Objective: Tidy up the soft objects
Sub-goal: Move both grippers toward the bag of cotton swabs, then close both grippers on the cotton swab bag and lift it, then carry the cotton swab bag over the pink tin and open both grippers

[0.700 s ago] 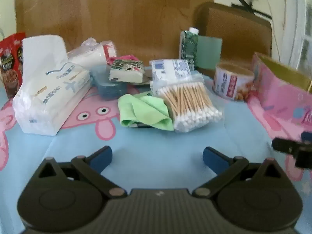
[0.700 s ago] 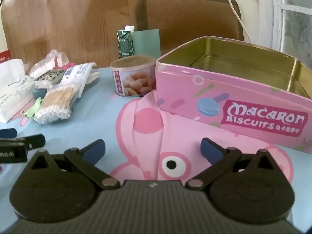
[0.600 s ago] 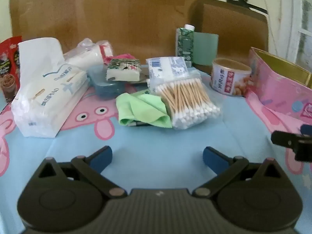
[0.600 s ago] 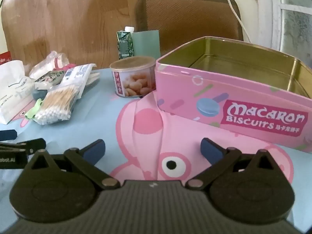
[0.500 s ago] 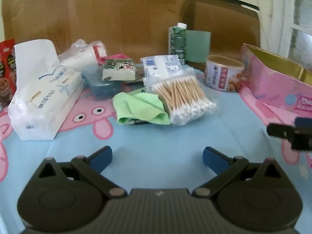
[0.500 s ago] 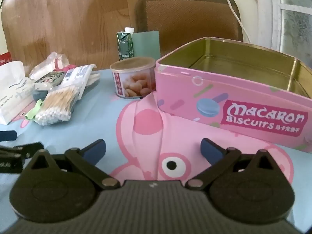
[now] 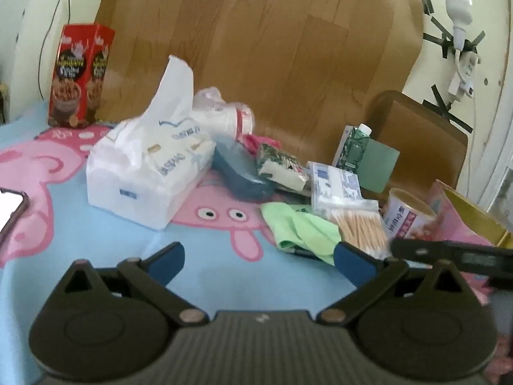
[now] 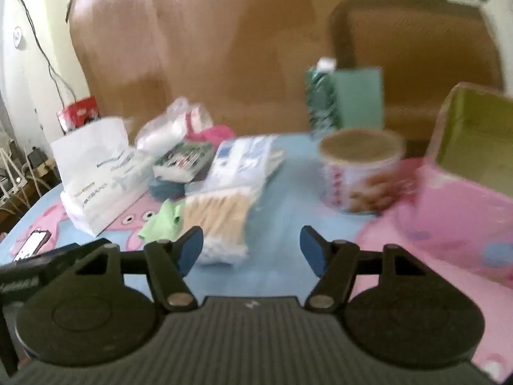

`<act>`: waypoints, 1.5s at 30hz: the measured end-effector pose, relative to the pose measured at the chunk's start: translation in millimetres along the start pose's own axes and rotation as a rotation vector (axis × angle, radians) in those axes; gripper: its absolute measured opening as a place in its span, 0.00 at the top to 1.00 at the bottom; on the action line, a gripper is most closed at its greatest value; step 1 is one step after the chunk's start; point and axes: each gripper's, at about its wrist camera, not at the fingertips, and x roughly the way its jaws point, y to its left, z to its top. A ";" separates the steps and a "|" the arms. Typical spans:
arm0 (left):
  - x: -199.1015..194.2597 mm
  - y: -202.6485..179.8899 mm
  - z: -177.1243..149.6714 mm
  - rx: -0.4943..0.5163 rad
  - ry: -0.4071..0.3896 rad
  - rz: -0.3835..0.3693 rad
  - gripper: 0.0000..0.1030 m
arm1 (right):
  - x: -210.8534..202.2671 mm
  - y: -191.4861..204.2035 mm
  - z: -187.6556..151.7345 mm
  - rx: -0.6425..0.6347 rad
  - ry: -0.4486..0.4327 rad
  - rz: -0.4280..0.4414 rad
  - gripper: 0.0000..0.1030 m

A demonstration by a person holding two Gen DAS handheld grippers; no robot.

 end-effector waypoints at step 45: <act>26.1 -234.9 12.5 0.312 0.097 -0.499 0.47 | -138.6 -123.2 -27.9 0.098 -0.456 -0.641 0.41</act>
